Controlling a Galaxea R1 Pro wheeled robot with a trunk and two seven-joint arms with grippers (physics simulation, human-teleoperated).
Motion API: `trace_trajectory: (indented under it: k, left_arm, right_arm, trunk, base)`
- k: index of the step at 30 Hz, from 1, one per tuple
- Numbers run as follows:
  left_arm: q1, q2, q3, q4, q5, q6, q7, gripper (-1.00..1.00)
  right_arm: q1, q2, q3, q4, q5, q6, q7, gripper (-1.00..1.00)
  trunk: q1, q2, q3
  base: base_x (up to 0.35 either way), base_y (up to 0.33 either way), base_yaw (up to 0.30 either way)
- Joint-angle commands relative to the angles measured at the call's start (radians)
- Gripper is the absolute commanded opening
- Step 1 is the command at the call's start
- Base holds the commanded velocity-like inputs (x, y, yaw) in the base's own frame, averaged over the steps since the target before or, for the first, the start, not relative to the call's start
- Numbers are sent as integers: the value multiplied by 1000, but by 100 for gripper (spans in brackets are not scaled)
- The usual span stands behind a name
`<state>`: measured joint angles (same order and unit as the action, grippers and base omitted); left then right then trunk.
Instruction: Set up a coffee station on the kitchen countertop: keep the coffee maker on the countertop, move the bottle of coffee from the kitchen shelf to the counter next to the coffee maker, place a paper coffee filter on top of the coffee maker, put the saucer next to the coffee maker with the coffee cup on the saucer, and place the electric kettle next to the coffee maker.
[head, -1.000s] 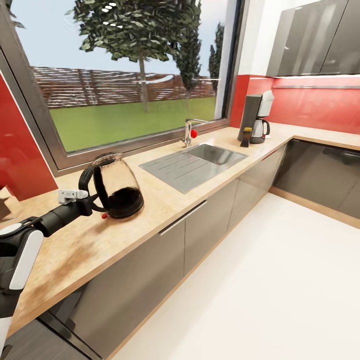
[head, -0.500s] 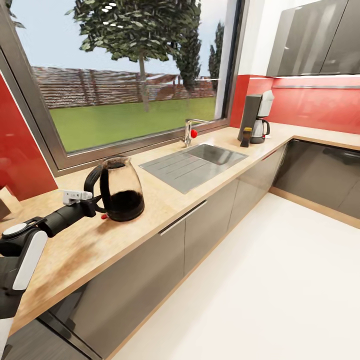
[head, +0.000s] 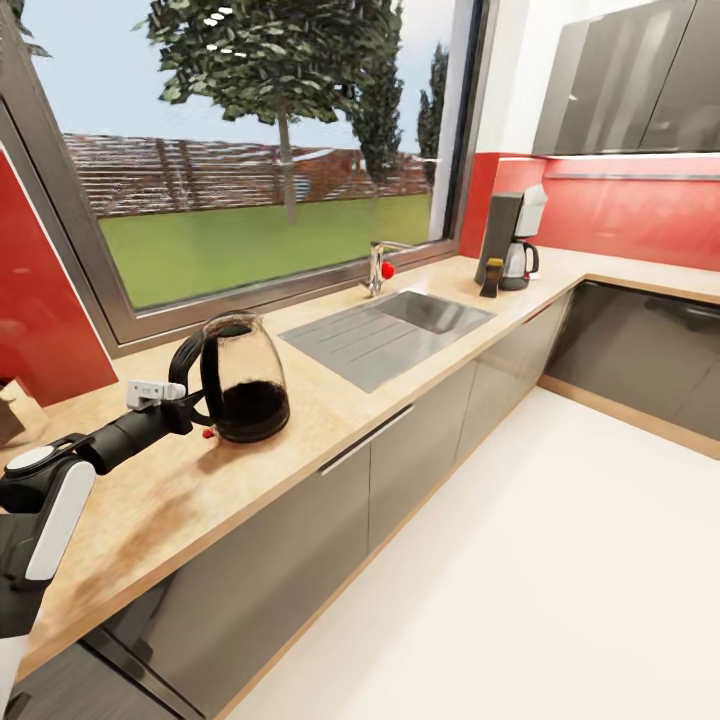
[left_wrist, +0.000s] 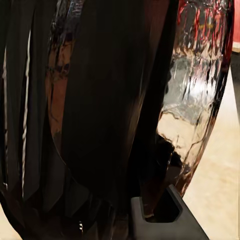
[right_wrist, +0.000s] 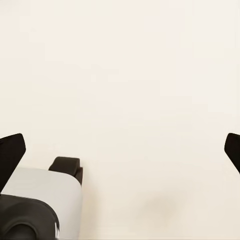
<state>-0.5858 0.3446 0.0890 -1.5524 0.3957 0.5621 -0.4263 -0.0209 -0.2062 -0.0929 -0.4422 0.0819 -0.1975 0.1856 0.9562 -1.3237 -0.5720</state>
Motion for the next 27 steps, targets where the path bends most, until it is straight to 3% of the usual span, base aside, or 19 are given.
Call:
trace_trajectory:
  k: [1,16,27]
  left_arm:
    - [-1,0,1,-1,11,9,-2,-100]
    - [-1,-2,0,-8,12,9,-3,-100]
    - [0,-2,1,-15,14,9,-5,-100]
  right_arm:
    - [-1,1,-8,0,9,-3,8,100]
    - [-1,1,-8,0,8,-3,8,100]
    - [-1,1,-11,0,7,-4,8,100]
  trunk:
    - [-4,7,2]
    - [-61,112,49]
    - [-73,133,59]
  base:
    - [0,0,0]
    - [0,0,0]
    - [0,0,0]
